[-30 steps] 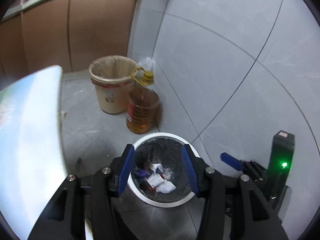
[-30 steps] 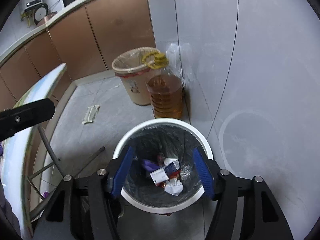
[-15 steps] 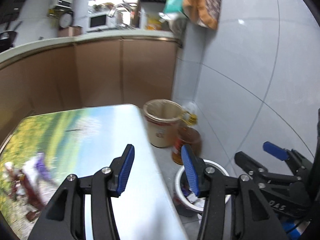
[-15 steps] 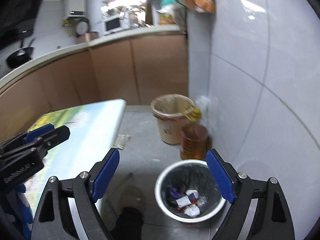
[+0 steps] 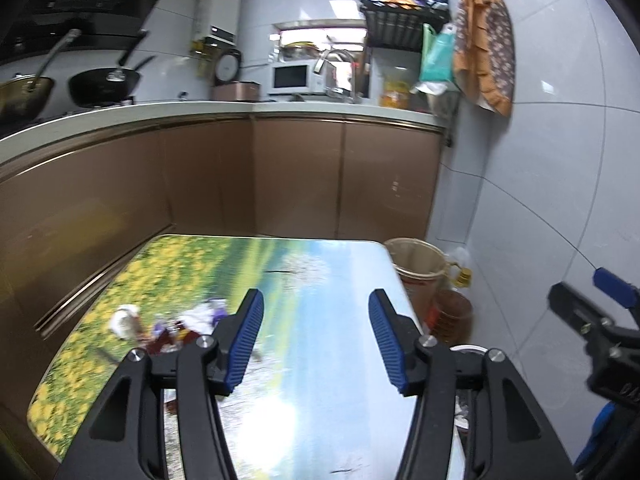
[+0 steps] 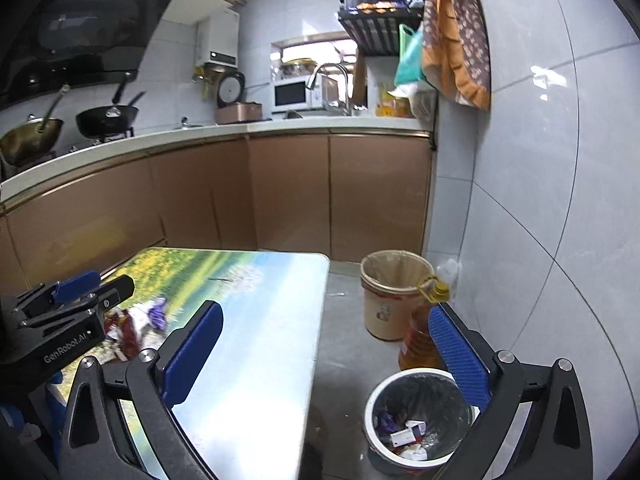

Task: Collect trash
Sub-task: 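Move both grippers back toward the table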

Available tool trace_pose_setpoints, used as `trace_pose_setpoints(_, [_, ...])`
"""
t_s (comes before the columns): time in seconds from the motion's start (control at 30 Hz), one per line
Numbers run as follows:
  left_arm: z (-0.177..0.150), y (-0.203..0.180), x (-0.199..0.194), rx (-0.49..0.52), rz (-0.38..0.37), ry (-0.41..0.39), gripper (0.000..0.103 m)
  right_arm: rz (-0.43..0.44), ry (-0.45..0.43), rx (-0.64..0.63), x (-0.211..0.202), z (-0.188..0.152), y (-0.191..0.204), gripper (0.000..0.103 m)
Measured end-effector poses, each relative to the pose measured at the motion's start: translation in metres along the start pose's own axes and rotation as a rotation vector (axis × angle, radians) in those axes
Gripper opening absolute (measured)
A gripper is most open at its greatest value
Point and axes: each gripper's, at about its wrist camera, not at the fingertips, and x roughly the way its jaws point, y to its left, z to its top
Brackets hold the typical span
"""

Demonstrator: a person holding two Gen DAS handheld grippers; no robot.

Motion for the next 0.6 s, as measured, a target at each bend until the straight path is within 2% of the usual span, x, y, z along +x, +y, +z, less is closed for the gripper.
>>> trace_pose_setpoints(0.27, [-0.007, 0.025, -0.036, -0.032, 0.068, -0.036, 0.054, 0.032, -0.050, -0.017, -0.029, 0.002, 0.017, 0.103])
trace_pose_setpoints(0.4, [-0.008, 0.030, -0.059, -0.039, 0.094, -0.082, 0.064, 0.051, -0.087, -0.024, -0.045, 0.003, 0.021, 0.103])
trace_pose_setpoints(0.6, [-0.009, 0.034, -0.086, -0.033, 0.122, -0.135, 0.070, 0.071, -0.129, -0.045, -0.064, 0.002, 0.028, 0.103])
